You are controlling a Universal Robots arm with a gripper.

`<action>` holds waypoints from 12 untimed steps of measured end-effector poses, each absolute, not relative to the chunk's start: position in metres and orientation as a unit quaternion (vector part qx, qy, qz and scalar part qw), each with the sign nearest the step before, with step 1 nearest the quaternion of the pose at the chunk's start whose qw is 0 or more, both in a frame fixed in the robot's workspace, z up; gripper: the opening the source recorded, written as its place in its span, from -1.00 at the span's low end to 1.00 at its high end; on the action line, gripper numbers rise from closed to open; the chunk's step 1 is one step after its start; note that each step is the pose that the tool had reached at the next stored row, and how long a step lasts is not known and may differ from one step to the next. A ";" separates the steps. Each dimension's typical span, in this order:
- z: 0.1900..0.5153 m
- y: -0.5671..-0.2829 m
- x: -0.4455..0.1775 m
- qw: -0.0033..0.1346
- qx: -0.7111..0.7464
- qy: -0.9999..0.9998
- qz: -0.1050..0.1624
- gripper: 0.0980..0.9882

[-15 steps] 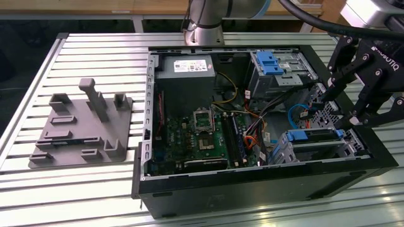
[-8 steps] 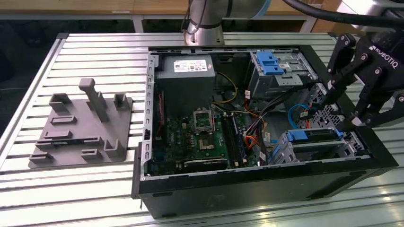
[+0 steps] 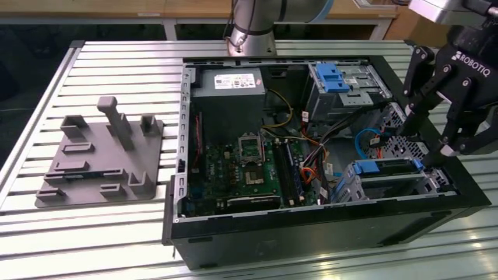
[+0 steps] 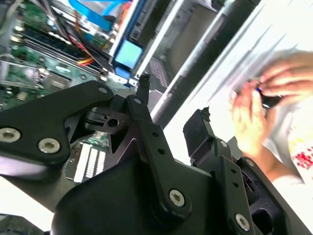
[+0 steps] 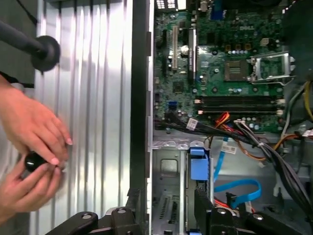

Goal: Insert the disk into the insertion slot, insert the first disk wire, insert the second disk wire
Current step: 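Insert the first disk wire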

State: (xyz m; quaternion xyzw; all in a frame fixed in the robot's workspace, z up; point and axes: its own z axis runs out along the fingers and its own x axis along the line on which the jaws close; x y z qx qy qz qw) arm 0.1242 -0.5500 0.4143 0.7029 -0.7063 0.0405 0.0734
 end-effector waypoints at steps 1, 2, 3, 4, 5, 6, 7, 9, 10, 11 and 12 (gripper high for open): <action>0.414 -0.548 0.124 0.080 0.702 -0.706 0.046 0.03; 0.414 -0.546 0.124 0.086 0.702 -0.706 0.052 0.03; 0.414 -0.545 0.124 0.092 0.701 -0.705 0.058 0.03; 0.414 -0.543 0.124 0.098 0.700 -0.705 0.064 0.03; 0.414 -0.541 0.125 0.105 0.699 -0.704 0.070 0.03; 0.414 -0.540 0.125 0.110 0.698 -0.704 0.075 0.03; 0.414 -0.540 0.125 0.112 0.695 -0.706 0.078 0.03; 0.413 -0.540 0.125 0.116 0.688 -0.711 0.081 0.03; 0.412 -0.540 0.124 0.118 0.686 -0.714 0.082 0.03; 0.412 -0.540 0.124 0.119 0.683 -0.716 0.083 0.03; 0.412 -0.540 0.124 0.120 0.681 -0.718 0.083 0.03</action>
